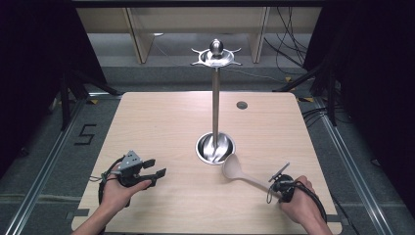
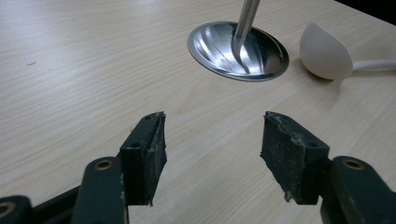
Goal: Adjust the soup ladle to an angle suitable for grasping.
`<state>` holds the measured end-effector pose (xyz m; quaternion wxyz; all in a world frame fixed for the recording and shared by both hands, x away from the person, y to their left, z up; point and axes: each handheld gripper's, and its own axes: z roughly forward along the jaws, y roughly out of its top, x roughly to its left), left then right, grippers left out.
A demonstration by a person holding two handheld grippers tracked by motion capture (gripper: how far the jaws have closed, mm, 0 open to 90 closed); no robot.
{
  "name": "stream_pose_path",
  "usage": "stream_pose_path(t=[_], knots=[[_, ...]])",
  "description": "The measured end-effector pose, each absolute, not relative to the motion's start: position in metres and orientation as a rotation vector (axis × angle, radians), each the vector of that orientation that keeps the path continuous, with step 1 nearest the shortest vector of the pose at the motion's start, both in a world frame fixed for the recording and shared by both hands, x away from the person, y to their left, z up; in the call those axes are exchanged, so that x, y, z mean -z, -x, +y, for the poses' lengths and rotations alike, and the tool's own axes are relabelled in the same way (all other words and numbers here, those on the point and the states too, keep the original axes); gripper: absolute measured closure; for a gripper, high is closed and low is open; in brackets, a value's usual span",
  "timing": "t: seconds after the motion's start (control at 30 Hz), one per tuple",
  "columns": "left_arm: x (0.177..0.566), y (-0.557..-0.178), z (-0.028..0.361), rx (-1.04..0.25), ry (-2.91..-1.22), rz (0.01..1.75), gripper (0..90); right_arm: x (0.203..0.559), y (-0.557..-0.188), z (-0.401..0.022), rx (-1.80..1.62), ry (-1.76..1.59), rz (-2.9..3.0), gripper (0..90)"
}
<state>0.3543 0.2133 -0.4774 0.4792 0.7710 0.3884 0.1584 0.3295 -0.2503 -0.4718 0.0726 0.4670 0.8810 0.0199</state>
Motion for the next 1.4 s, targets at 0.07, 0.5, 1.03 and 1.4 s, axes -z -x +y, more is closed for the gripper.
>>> stream_pose_path(t=[0.07,0.5,1.03,1.4], knots=[[0.478,-0.354,0.213,-0.384,-1.881,0.953,39.1,0.472,-0.335,-0.254,-0.056,-1.423,2.623,90.0],[0.478,-0.354,0.213,-0.392,-1.891,0.951,39.2,0.471,-0.384,-0.268,-0.069,-1.494,2.498,90.0],[0.478,-0.355,0.213,-0.382,-1.888,0.948,39.3,0.473,-0.434,-0.273,-0.126,-1.573,2.388,90.0],[0.478,-0.355,0.213,-0.381,-1.888,0.95,39.3,0.475,-0.45,-0.276,-0.176,-1.656,2.297,87.6]])
